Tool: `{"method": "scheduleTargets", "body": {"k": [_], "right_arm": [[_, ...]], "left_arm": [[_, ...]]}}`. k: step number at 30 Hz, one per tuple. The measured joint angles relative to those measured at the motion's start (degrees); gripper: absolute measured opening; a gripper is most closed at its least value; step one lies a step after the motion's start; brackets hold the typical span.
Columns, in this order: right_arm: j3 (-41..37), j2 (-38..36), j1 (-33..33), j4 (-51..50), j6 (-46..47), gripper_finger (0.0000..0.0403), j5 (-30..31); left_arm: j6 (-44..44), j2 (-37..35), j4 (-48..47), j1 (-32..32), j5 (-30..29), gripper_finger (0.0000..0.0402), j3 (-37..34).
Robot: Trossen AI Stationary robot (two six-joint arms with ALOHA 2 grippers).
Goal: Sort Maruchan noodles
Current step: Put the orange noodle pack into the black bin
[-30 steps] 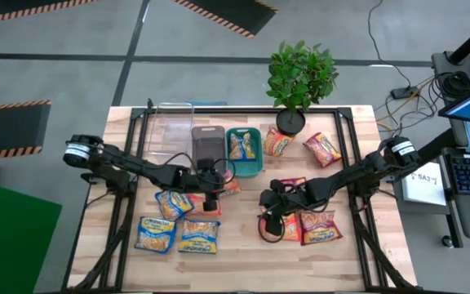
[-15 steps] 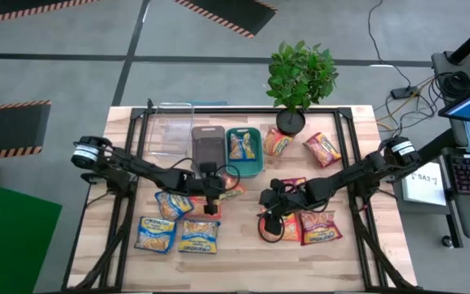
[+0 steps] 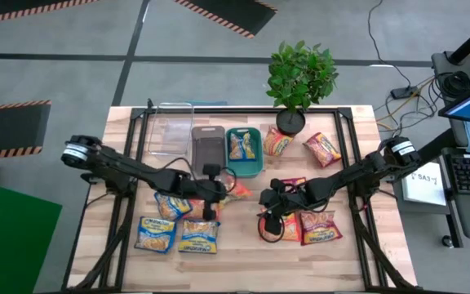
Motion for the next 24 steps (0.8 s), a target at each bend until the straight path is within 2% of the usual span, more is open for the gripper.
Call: {"method": "scheduleTargets", "body": {"k": [3, 7, 10, 13, 18, 24], "right_arm": [[0.0, 0.0, 0.0, 0.0, 0.0, 0.0206, 0.0], [0.0, 0.0, 0.0, 0.0, -0.3, 0.0206, 0.0], [0.0, 0.0, 0.0, 0.1, -0.3, 0.0206, 0.0], [0.0, 0.0, 0.0, 0.1, -0.5, 0.0206, 0.0], [0.0, 0.0, 0.0, 0.9, -0.6, 0.0206, 0.1], [0.0, 0.0, 0.0, 1.2, -1.1, 0.0206, 0.1]], "left_arm": [[3.9, -4.5, -1.0, 0.7, -2.5, 0.0000, 0.1], [10.6, -10.3, -5.5, 4.0, -11.5, 0.0000, 0.1], [13.3, -13.0, -9.1, 8.8, -17.2, 0.0000, 0.1], [15.1, -13.3, -11.4, 15.0, -17.8, 0.0000, 0.1], [20.4, -9.5, -11.7, 23.7, -17.7, 0.0000, 0.1], [26.4, -4.0, -12.0, 28.0, -17.6, 0.0000, 0.1]]}}
